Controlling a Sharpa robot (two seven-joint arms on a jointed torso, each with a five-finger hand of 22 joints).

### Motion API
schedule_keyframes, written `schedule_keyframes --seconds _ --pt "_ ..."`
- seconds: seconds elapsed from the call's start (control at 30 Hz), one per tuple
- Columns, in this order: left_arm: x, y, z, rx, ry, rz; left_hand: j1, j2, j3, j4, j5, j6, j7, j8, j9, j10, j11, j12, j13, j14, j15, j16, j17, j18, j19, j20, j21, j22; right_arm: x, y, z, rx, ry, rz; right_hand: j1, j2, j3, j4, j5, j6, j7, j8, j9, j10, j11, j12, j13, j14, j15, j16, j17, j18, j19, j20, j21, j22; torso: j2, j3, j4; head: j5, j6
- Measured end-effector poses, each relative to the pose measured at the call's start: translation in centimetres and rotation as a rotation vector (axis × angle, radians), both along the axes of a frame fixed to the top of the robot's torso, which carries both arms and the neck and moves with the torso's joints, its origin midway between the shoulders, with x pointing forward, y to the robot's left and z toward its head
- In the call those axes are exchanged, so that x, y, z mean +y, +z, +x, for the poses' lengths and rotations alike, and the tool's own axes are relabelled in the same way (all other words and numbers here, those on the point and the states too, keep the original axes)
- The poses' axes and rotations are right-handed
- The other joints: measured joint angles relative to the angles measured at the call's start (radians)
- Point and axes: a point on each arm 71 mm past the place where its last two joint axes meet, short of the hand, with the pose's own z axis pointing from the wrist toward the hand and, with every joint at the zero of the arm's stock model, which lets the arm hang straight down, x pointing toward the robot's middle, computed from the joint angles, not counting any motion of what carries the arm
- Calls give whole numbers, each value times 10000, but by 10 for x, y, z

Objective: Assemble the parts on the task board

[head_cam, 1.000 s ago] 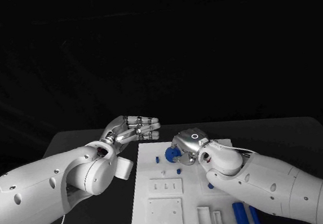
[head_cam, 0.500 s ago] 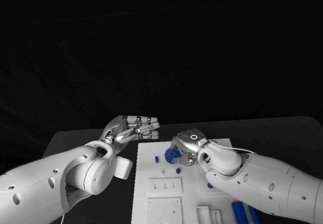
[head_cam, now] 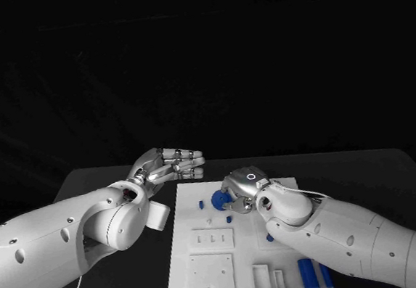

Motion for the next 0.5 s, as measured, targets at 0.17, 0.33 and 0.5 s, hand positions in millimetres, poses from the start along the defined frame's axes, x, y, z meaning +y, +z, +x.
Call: schedule_keyframes --seconds 0.17,0.33,0.5 --pt "0 0 0 5 1 2 0 0 0 0 0 -26 26 0 0 0 0 0 0 0 0 0 0 0 0 0 0 0 -2 -3 0 67 -51 3 -67 -145 -327 199 -130 -670 98 34 5 -170 86 -154 -117 -1 1 0 8 1 0 0 -40 12 0 -2 -1 -12 11" --pt "0 0 0 9 4 4 0 0 0 0 0 -63 63 0 0 -72 0 0 0 -37 36 0 0 -1 0 0 0 0 -2 -4 1 143 -66 43 -248 -317 -808 637 -210 -1239 96 35 -17 -238 48 -154 -162 -1 1 0 92 0 0 0 -42 73 0 -6 0 -32 14" --pt "1 0 0 12 15 6 0 0 0 0 0 -63 63 0 0 -72 1 0 0 -37 36 0 0 0 25 25 0 0 -4 -6 2 317 -102 50 -1037 -330 -958 1461 241 -1514 81 34 -24 -250 35 -154 -162 -1 1 0 196 0 0 0 -42 149 0 -10 9 -49 8"
